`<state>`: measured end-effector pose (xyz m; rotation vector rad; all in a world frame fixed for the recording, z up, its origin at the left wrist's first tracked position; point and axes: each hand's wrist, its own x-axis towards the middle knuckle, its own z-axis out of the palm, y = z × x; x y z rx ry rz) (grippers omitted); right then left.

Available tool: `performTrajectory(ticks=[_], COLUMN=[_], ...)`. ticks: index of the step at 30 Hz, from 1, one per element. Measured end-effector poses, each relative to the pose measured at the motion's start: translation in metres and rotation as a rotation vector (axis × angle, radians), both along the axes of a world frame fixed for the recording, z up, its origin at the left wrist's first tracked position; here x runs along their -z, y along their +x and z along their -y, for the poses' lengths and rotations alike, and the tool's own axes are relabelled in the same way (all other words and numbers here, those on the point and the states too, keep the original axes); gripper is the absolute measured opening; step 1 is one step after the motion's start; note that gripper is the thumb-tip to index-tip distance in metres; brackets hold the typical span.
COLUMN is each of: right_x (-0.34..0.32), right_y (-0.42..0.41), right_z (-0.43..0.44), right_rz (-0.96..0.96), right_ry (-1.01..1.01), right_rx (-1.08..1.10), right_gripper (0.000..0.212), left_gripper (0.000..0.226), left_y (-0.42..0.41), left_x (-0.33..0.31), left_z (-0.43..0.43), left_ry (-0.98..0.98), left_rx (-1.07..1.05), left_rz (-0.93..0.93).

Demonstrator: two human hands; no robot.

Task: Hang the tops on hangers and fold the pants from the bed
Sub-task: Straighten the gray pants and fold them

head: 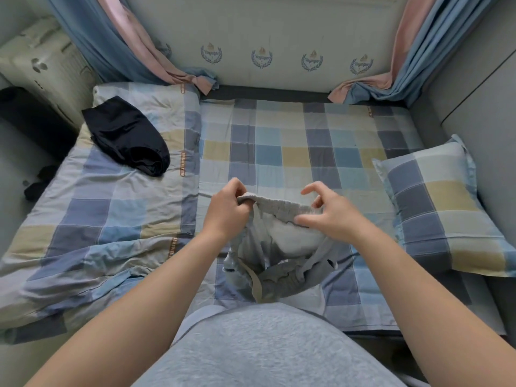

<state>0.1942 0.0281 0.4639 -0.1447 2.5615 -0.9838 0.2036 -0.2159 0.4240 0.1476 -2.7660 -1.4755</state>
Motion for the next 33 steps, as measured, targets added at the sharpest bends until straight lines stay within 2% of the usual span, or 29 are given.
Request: performTrajectory(ticks=[2, 4, 6, 11, 13, 16, 19, 21, 22, 24, 25, 26, 29, 33], right_x=[0.005, 0.011, 0.017, 0.049, 0.066, 0.085, 0.09, 0.091, 0.092, 0.095, 0.097, 0.098, 0.101, 0.097], right_y=[-0.005, -0.011, -0.017, -0.021, -0.021, -0.02, -0.018, -0.016, -0.016, -0.018, -0.018, -0.019, -0.021, -0.021], right_z=[0.001, 0.001, -0.001, -0.013, -0.023, -0.043, -0.061, -0.067, -0.068, -0.066, -0.065, -0.065, -0.072, -0.078], right_rz=[-0.018, -0.062, -0.06, -0.106, -0.096, -0.023, 0.006, 0.063, 0.115, 0.247, 0.306, 0.35, 0.395, 0.277], right_ry=[0.164, 0.298, 0.392, 0.506, 0.49, 0.3, 0.114, 0.006, -0.062, -0.251, -0.346, -0.415, -0.468, -0.342], right_rx=[-0.08, -0.086, -0.021, 0.127, 0.259, 0.507, 0.691, 0.815, 0.867, 0.952, 0.998, 1.047, 1.135, 1.002], right_gripper=[0.019, 0.029, 0.028, 0.029, 0.028, 0.028, 0.031, 0.033, 0.033, 0.033, 0.032, 0.031, 0.027, 0.03], left_gripper=[0.017, 0.019, 0.021, 0.014, 0.013, 0.015, 0.011, 0.014, 0.018, 0.023, 0.024, 0.023, 0.017, 0.02], left_y=[-0.003, -0.006, -0.007, 0.004, 0.011, 0.02, 0.028, 0.029, 0.029, 0.028, 0.028, 0.029, 0.032, 0.032], left_x=[0.0, 0.004, 0.011, 0.039, 0.048, 0.058, 0.066, 0.073, 0.076, 0.076, 0.075, 0.074, 0.073, 0.071], left_z=[0.008, 0.016, 0.028, 0.066, 0.082, 0.105, 0.13, 0.14, 0.14, 0.135, 0.133, 0.132, 0.135, 0.14], left_ry=[-0.086, -0.194, -0.334, -0.514, -0.561, -0.573, -0.473, -0.322, -0.168, 0.268, 0.449, 0.544, 0.649, 0.624], left_rx=[-0.016, -0.025, -0.039, -0.126, -0.174, -0.258, -0.346, -0.439, -0.521, -0.713, -0.75, -0.743, -0.725, -0.744], left_rz=[0.001, 0.028, 0.072, 0.308, 0.377, 0.468, 0.563, 0.596, 0.616, 0.692, 0.735, 0.779, 0.855, 0.824])
